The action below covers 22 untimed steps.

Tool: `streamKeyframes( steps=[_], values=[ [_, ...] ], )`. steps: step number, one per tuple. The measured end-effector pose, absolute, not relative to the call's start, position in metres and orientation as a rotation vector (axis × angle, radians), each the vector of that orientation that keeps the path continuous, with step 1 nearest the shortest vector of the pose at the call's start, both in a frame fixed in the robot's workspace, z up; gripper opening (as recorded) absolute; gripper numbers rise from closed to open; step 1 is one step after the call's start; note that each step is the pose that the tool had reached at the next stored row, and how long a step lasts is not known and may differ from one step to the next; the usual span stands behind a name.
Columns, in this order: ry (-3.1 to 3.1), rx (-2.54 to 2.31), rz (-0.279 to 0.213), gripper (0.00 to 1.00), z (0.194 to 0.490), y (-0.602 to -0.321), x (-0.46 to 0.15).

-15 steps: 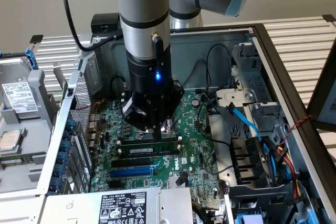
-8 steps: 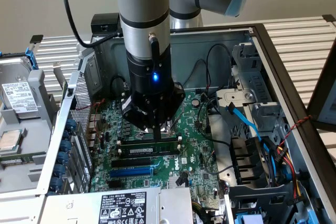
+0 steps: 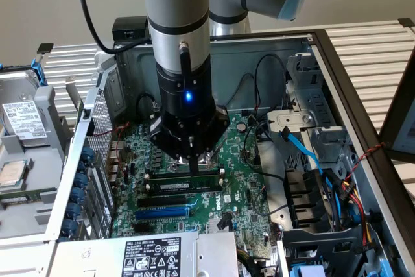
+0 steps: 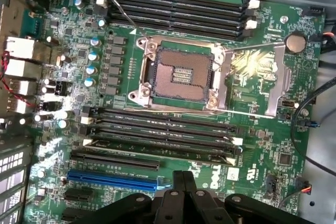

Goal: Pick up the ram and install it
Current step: 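Press down the ram until it locks into place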

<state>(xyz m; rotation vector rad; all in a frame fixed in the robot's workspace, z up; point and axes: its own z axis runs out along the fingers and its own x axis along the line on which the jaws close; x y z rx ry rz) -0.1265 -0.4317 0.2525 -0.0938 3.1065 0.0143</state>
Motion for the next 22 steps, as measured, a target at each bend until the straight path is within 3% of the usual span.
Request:
streamKeyframes(
  steps=[22],
  values=[
    [3.088,0.341,0.007,0.10,0.2525,-0.4317,-0.1264]
  ],
)
